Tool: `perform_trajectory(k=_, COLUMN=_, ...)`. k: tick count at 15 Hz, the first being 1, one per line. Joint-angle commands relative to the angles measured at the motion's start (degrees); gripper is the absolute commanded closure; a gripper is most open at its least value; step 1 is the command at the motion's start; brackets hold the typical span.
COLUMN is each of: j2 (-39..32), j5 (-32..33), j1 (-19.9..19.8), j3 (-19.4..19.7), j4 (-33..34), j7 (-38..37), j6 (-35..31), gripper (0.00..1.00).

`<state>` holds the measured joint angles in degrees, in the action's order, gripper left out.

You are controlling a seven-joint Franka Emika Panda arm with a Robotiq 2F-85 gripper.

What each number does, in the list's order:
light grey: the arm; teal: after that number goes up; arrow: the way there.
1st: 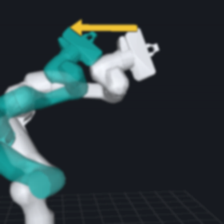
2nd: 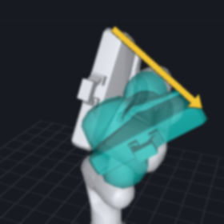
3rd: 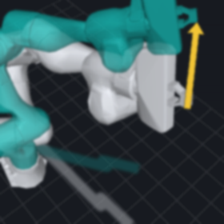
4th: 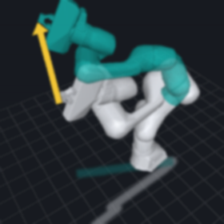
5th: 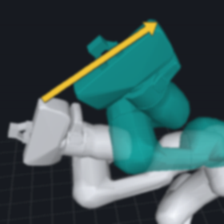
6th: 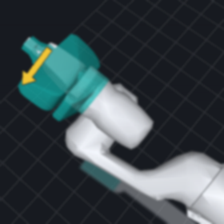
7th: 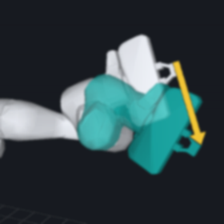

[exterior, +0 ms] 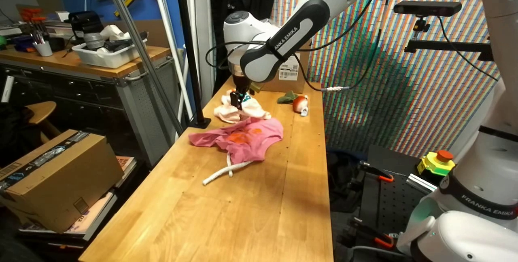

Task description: Move the radish and peach t-shirt to the right, move the pink t-shirt to the left, move the white rope backwards

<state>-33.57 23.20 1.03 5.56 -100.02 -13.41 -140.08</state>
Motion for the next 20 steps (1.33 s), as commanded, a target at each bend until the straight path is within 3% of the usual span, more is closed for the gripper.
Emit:
perform_trajectory(k=1, j2=4.43, j5=-6.31, j1=-0.95, j3=-2.22, j4=-5.38, j7=7.06, j6=1.76, gripper=0.00)
perform_trajectory(k=9, j2=5.10, j5=-17.76, j1=-3.62, j3=-8.17, j4=-11.05, j7=22.50, j6=1.99, gripper=0.00)
perform_trajectory(k=20, j2=5.15, j5=-26.31, j1=-8.09, j3=-8.13, j4=-14.34, j7=27.51, j6=0.85, gripper=0.00)
